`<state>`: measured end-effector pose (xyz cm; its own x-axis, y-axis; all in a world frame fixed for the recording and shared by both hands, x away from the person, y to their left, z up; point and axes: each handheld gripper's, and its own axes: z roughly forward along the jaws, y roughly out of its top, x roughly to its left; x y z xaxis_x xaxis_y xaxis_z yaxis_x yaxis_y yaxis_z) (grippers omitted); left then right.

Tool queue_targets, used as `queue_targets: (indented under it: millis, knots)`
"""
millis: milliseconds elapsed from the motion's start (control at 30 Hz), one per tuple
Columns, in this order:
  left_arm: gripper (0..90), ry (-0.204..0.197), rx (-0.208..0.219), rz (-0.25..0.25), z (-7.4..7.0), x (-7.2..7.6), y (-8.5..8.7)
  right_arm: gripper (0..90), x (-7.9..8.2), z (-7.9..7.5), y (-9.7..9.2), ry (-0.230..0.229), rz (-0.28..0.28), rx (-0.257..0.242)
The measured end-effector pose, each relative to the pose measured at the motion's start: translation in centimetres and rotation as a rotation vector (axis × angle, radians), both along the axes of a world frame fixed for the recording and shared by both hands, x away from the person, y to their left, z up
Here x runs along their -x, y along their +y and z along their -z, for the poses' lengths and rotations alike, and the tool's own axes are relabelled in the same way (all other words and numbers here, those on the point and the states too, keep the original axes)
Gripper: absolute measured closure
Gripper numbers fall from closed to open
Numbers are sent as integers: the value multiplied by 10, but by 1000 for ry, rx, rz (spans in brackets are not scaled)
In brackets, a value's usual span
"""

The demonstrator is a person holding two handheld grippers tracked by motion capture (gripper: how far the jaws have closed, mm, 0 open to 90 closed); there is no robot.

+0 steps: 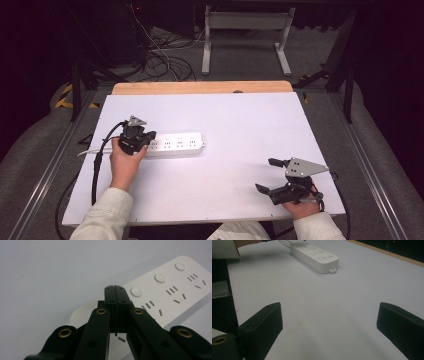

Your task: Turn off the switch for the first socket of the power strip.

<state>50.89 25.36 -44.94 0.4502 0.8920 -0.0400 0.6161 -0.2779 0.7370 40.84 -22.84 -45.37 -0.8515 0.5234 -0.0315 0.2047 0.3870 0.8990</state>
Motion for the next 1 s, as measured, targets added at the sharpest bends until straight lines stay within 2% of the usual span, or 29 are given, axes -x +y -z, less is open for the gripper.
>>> queue_targets:
  millis: [67,233,433,533,733,833,1000]
  knots:
    - [900,13,1,-11,3,-2,1,69,0,0,0,1,0,0]
    - [900,5,-2,-14,7,-2,1,69,0,0,0,2,-2,1]
    - [900,-19,-16,-23,12,-3,-4,68,-1,1,0,5,-1,-2]
    - [900,-30,-2,-39,14,-3,-3,68,-1,1,0,6,-2,-2]
    - [900,-38,-21,-43,15,-2,-6,68,-1,1,0,8,-1,-3]
    - [900,-52,-50,-39,16,-2,-10,68,-1,1,0,10,-1,-4]
    - [900,-50,-59,-43,16,-2,-11,68,-1,1,0,10,-1,-1]
